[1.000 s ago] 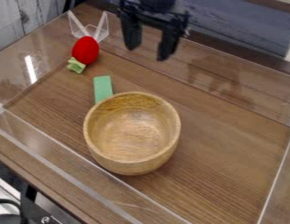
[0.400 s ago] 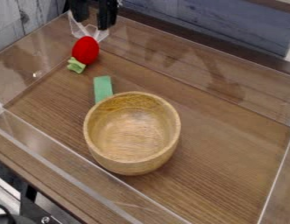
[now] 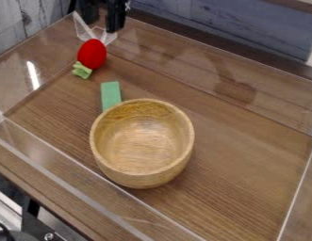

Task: Move the red object to the right side of the table

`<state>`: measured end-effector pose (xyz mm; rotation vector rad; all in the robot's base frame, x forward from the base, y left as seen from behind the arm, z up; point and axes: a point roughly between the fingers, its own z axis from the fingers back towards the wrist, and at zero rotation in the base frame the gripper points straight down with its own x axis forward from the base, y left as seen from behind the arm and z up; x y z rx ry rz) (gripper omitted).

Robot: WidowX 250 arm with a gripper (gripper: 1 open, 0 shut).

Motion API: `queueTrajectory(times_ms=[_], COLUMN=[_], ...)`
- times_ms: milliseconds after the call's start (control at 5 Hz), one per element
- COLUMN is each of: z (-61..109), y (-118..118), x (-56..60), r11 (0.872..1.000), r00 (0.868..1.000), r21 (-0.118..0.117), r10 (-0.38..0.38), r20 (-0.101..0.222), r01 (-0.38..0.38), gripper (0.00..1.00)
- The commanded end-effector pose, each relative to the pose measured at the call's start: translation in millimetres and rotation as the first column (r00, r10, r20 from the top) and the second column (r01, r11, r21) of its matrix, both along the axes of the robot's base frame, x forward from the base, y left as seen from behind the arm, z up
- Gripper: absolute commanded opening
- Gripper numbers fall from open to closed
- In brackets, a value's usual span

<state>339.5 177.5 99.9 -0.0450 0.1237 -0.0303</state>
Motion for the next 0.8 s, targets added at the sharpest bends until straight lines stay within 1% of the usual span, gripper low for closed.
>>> queueTrajectory(times_ms=[0, 200, 400, 600], z=[16.0, 8.2, 5.7, -2.7], y=[16.4, 18.1, 17.0, 30.7], x=[10.2, -0.8, -12.7, -13.0], r11=[0.999, 0.999, 0.996, 0.998], r00=[0.999, 0.999, 0.997, 0.998], r21=[0.036, 0.033, 0.029, 0.021], r10=[-0.003, 0.043, 0.078, 0.058], r20=[0.047, 0.03, 0.025, 0.033], r01=[0.001, -0.044, -0.079, -0.059], gripper=[1.0, 1.0, 1.0, 1.0])
